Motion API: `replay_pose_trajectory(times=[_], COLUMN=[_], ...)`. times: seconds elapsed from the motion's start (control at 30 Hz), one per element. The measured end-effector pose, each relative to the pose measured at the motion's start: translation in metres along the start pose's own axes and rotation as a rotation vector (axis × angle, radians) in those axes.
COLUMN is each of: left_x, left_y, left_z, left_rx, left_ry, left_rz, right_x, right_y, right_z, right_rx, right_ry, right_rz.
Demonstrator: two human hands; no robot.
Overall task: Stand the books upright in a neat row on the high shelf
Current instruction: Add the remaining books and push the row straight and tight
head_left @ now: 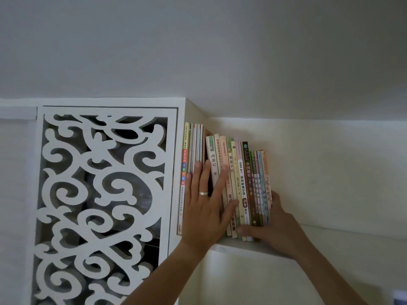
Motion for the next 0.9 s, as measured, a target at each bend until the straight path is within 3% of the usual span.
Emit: replay_pose_trajectory(times=[0.17,0.3,0.53,0.8,0.9], left_x=[0.0,-0.002,-0.003,0.001,0.0], left_y=[0.0,0.0,0.0,0.001,0.003], left_z=[0.002,-0.002,-0.002,-0.001,0.0], left_rx=[-0.006,-0.046,-0.067,-0.062,-0.053], left_ry=[0.034,0.074,0.044,0.095,0.086], left_rz=[-0.011,0.003,0.082,0.048,0.085], right_x=[-0.015,-0.015,-0.016,-0.008,-0.006], right_y=[-0.013,-0.006,0.001,0.016,0.012], right_z=[0.012,0.011,0.012,0.009,0.006], right_rx=[0.073,0.14,0.245,0.186,0.214], right_ry=[0.045,-0.009,-0.04,0.092,0.057], right_rz=[-0.004,-0.023,0.149,0.116,0.126])
Point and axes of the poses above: each hand's wrist, its own z-axis towards the middle knuckle, its own x-axis out of the back of the hand, y = z × x, the point moved 6 cm from there along z, towards the middle knuckle, and after that the axes turned 6 degrees about x, right-handed, at the moved point
